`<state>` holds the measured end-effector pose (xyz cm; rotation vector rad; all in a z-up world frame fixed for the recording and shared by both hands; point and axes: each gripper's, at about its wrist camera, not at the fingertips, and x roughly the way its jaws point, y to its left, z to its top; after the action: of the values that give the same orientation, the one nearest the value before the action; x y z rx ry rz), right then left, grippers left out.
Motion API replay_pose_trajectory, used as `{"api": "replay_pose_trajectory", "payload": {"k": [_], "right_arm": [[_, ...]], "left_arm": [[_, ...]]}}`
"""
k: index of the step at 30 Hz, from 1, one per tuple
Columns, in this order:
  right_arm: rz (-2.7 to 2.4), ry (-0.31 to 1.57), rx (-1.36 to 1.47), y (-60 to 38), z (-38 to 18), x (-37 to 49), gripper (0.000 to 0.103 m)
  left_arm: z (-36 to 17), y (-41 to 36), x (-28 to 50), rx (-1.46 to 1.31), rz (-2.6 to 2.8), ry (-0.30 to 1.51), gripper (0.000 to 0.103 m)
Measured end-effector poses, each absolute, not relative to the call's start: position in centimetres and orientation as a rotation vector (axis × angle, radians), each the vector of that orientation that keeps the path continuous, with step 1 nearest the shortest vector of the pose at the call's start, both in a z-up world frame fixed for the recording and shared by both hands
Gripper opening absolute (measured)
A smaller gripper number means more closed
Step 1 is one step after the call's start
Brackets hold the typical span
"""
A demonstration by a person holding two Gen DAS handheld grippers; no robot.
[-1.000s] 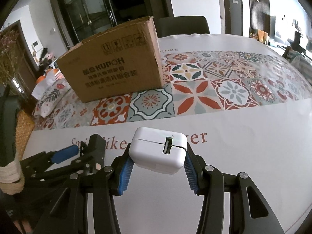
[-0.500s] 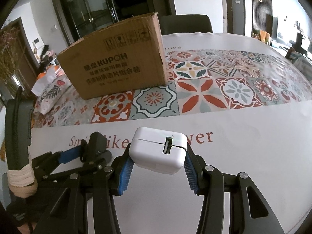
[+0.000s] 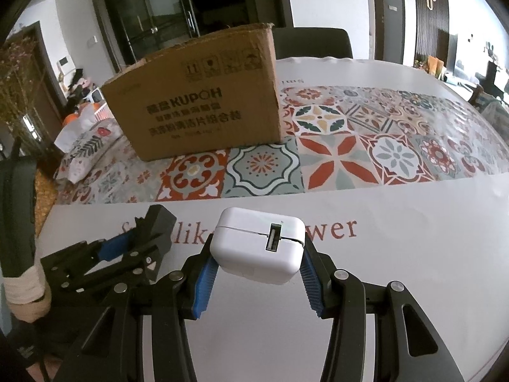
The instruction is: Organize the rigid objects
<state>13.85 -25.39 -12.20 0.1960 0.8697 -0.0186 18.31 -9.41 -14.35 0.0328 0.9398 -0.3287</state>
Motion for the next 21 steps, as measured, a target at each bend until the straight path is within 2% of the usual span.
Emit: {"api": "replay_pose_trajectory", "payload": {"k": [21], "right_arm": [[0.026, 0.75, 0.169, -22.9, -7.0, 15.9, 0.049]], "left_arm": [[-7.6, -5.8, 19.6, -0.019, -0.327, 0.791, 0.035]]}}
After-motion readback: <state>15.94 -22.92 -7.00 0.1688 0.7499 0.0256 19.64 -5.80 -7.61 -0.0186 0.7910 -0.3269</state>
